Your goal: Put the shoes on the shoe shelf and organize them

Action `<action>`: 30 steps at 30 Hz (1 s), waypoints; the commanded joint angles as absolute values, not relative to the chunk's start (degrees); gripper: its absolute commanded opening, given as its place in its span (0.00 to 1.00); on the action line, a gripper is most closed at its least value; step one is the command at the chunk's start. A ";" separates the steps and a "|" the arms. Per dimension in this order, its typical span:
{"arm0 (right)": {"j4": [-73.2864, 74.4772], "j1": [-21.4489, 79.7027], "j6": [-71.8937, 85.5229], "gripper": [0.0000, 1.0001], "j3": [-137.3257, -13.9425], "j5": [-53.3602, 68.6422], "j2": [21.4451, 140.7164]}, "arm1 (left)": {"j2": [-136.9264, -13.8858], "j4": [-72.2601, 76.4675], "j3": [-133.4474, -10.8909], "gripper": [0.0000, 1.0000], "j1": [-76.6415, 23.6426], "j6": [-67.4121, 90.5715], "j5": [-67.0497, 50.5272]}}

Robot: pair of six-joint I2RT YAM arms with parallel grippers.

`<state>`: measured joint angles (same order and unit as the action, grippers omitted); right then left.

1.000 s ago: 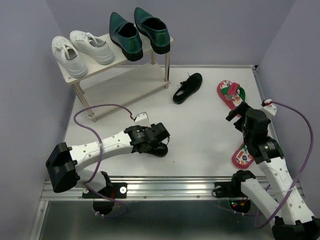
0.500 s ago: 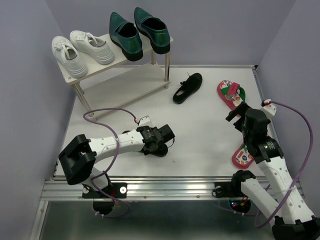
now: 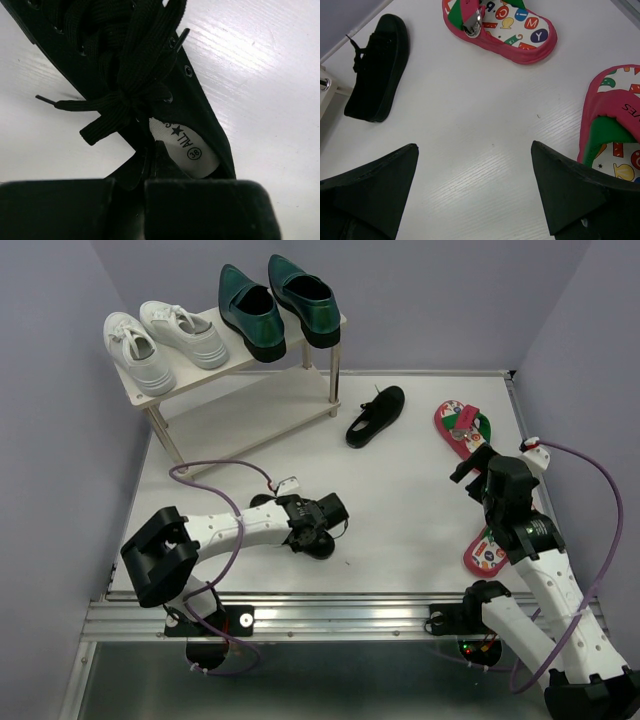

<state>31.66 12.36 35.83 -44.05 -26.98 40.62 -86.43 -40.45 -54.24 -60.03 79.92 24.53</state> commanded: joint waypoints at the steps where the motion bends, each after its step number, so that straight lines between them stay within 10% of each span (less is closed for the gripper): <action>1: 30.06 12.22 35.77 1.00 -43.68 -27.68 40.17 | -85.17 -43.50 -54.93 0.00 -59.94 72.72 31.98; 30: 28.83 12.22 34.89 1.00 -42.89 -28.56 40.25 | -86.03 -3.96 -59.06 0.00 -61.26 27.07 22.24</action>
<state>30.92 12.36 35.75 -42.17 -27.00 41.21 -86.43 -15.11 -56.73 -61.06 29.10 23.00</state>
